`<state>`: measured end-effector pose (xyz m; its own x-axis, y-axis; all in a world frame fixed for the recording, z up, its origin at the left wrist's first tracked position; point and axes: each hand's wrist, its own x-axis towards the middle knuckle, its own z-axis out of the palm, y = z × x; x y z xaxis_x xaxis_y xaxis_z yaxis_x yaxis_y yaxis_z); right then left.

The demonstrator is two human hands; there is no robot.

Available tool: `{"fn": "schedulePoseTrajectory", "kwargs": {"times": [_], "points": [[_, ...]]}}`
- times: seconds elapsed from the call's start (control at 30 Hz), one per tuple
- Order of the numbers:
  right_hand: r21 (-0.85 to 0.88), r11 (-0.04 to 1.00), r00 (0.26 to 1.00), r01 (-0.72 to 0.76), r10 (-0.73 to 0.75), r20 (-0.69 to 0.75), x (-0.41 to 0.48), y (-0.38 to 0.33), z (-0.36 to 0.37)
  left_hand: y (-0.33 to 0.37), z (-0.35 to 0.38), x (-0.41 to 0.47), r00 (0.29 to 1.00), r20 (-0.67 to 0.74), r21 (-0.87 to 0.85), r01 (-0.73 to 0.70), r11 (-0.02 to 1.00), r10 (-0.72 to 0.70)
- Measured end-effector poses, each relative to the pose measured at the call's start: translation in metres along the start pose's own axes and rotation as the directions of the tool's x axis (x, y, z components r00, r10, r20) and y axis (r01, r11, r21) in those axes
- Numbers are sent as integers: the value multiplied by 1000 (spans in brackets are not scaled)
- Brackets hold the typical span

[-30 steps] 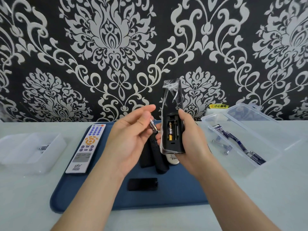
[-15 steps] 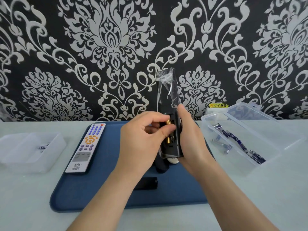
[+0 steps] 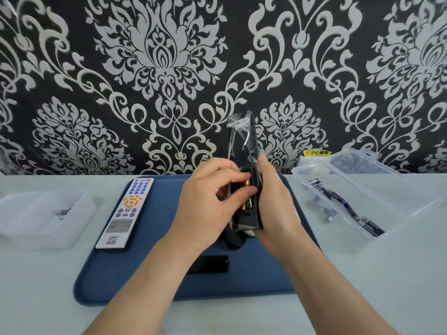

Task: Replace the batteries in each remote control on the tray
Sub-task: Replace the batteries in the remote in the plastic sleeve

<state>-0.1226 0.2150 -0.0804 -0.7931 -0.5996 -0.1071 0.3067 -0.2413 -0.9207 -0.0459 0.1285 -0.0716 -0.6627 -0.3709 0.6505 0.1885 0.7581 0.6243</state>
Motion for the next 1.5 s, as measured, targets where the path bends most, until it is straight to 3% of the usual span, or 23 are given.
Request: {"fn": "schedulePoseTrajectory", "kwargs": {"times": [0.13,0.2,0.37,0.43,0.53,0.63,0.7,0.77,0.8,0.83,0.9,0.97,1.03,1.17,1.27,1.33,1.4,1.5], "points": [[45,998,999,-33,32,11,-2,-2,-3,-2,3,-3,995,28,168,-96,981,92],[62,998,999,-31,30,30,-3,-8,-6,1,6,-8,980,109,284,-188,940,163],[36,999,999,-29,29,-26,1,-10,-10,9,4,-15,961,258,325,-186,927,102],[31,999,1000,-29,29,2,1,-12,-12,11,3,-16,962,264,255,-134,958,64],[96,994,987,-50,34,160,-2,-21,-16,11,-1,-11,956,281,-10,87,996,-81],[69,994,952,-84,60,299,-2,-28,-20,7,-12,-4,928,256,-353,351,867,-271],[58,992,944,-115,91,316,-2,-29,-23,5,-25,0,916,193,-437,402,804,-353],[51,993,955,-108,90,282,0,-28,-25,1,-41,1,924,197,-283,374,883,-328],[41,995,960,-95,81,269,2,-27,-26,-1,-48,1,911,272,-146,357,923,-309],[31,996,962,-81,70,262,2,-27,-27,-2,-52,0,869,386,12,331,943,-310],[8,998,967,-62,59,246,2,-26,-26,-11,-51,-7,711,591,331,216,919,-381],[-8,999,972,-44,44,230,1,-26,-24,-19,-44,-16,585,672,528,51,848,-454],[2,999,979,-37,36,202,-1,-25,-21,-23,-36,-20,556,677,561,35,827,-482],[73,992,985,-98,87,146,-4,-22,-14,-25,-33,-23,608,618,567,94,818,-498],[30,995,989,-97,93,115,-5,-21,-11,-25,-38,-20,678,531,399,330,856,-508],[-53,997,993,-53,58,101,-4,-18,-10,-22,-44,-15,743,427,43,553,832,-515],[-75,996,995,-45,52,89,-5,-17,-9,-16,-46,-10,760,363,-384,649,656,-539],[-4,988,982,-156,156,102,-6,-15,-5,-6,-40,-7,769,326,-661,602,449,-551]]}}
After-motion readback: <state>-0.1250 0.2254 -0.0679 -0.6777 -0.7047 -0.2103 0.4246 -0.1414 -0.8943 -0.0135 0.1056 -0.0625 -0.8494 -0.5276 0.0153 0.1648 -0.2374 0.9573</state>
